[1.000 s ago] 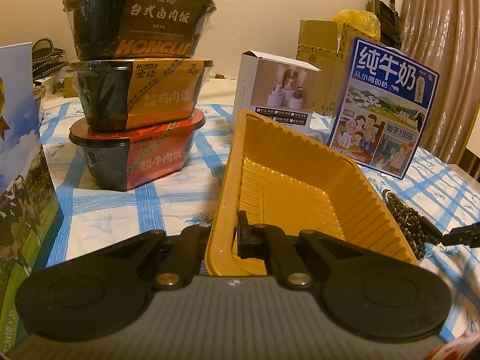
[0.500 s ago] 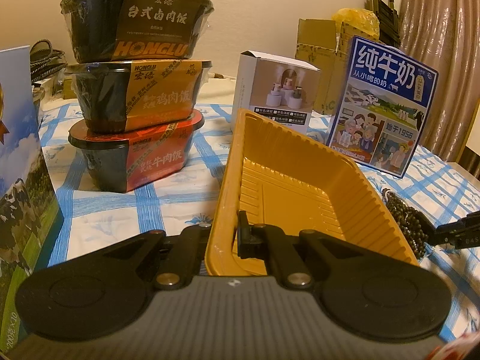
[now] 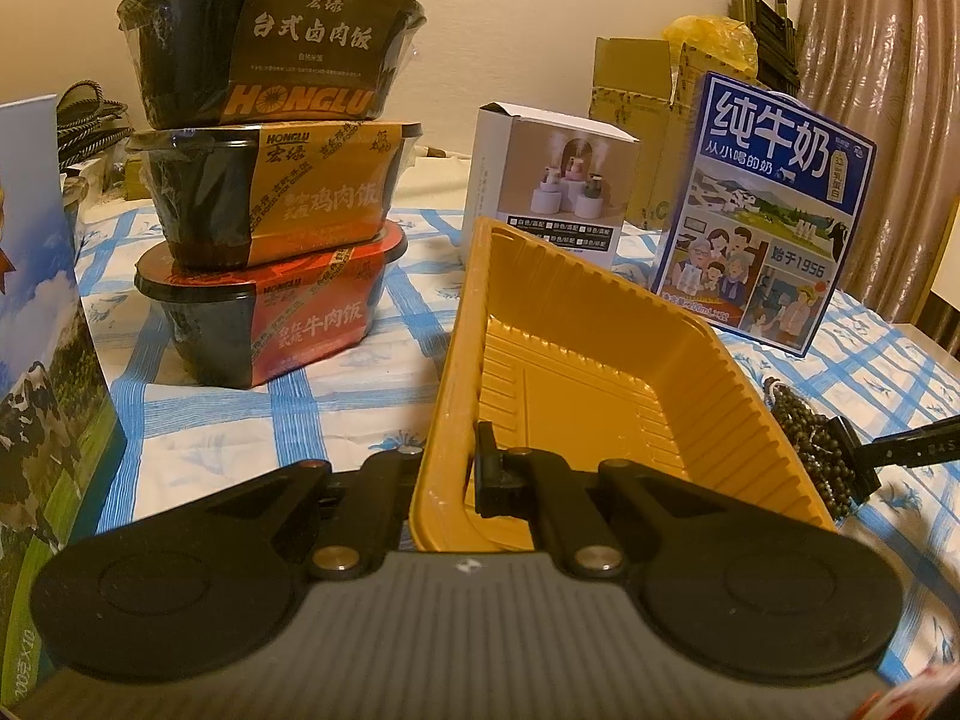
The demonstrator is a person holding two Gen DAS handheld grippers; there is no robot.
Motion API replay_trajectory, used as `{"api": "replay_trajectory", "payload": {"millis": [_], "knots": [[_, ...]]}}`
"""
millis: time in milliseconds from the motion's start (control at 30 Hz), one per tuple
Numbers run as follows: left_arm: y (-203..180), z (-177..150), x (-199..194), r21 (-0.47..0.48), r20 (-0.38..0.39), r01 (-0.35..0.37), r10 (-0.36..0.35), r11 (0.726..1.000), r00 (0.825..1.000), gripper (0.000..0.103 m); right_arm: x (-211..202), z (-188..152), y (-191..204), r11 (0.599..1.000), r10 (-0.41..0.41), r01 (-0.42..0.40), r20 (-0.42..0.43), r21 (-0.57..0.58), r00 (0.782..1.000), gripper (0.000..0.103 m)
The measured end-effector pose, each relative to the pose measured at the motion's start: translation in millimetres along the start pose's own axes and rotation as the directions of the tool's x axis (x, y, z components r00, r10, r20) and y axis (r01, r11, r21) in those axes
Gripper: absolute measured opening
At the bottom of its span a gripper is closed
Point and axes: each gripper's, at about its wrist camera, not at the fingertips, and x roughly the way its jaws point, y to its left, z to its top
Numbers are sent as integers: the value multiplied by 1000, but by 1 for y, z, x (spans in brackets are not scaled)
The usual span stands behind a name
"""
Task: Organize jewelry
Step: 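Grasp the black cylindrical pendant with the right gripper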
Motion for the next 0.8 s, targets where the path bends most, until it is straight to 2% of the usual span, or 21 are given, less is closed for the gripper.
{"api": "replay_trajectory", "payload": {"millis": [167, 233, 367, 800], "knots": [[0, 1, 1, 2, -2, 0, 0, 1000, 1000, 4, 8, 0, 1, 1000, -3, 4, -9, 18, 1000, 39], [0, 1, 1, 2, -2, 0, 0, 1000, 1000, 4, 10, -1, 2, 1000, -1, 1, -10, 22, 1000, 29], [1, 1, 1, 3, -2, 0, 0, 1000, 1000, 4, 12, 0, 3, 1000, -12, 12, -15, 18, 1000, 24], [1, 0, 1, 2, -1, 1, -1, 1000, 1000, 4, 6, 1, 8, 1000, -12, 12, -2, -4, 1000, 22]]}}
